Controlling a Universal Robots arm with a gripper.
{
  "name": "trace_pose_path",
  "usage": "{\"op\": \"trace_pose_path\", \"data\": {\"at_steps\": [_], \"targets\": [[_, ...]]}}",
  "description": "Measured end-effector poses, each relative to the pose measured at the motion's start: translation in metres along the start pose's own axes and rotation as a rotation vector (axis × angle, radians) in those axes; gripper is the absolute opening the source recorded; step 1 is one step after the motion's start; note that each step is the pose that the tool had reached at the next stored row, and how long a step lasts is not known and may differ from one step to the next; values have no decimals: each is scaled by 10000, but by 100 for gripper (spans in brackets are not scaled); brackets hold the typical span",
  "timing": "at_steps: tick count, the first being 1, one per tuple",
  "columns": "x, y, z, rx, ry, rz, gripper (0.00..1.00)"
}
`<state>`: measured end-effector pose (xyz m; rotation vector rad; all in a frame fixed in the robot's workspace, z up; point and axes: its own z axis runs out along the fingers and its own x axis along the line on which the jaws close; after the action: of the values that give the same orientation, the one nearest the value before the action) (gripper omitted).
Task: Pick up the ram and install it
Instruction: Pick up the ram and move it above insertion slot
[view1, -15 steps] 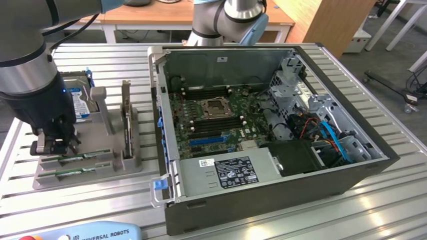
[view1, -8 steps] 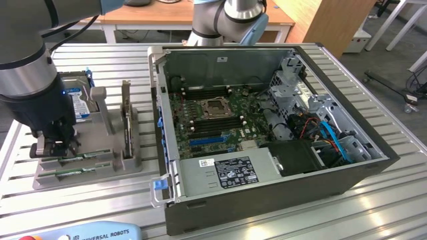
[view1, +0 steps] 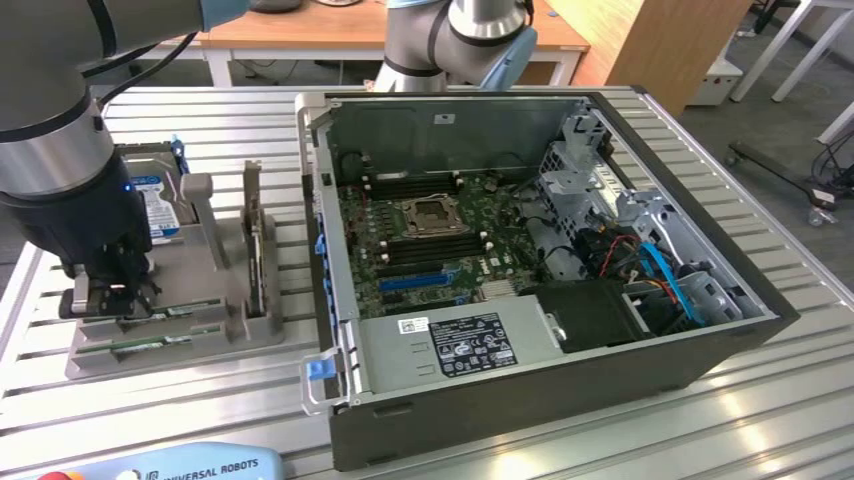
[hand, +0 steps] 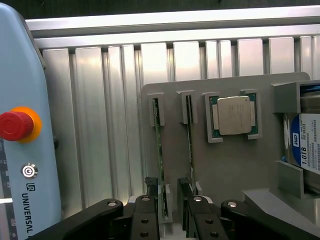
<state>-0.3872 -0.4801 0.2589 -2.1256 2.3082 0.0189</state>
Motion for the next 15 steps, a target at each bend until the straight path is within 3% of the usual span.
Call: {"op": "trace_pose_path", "data": {"at_steps": [15], "targets": [[41,-4,189,-1,1,1,29]]}}
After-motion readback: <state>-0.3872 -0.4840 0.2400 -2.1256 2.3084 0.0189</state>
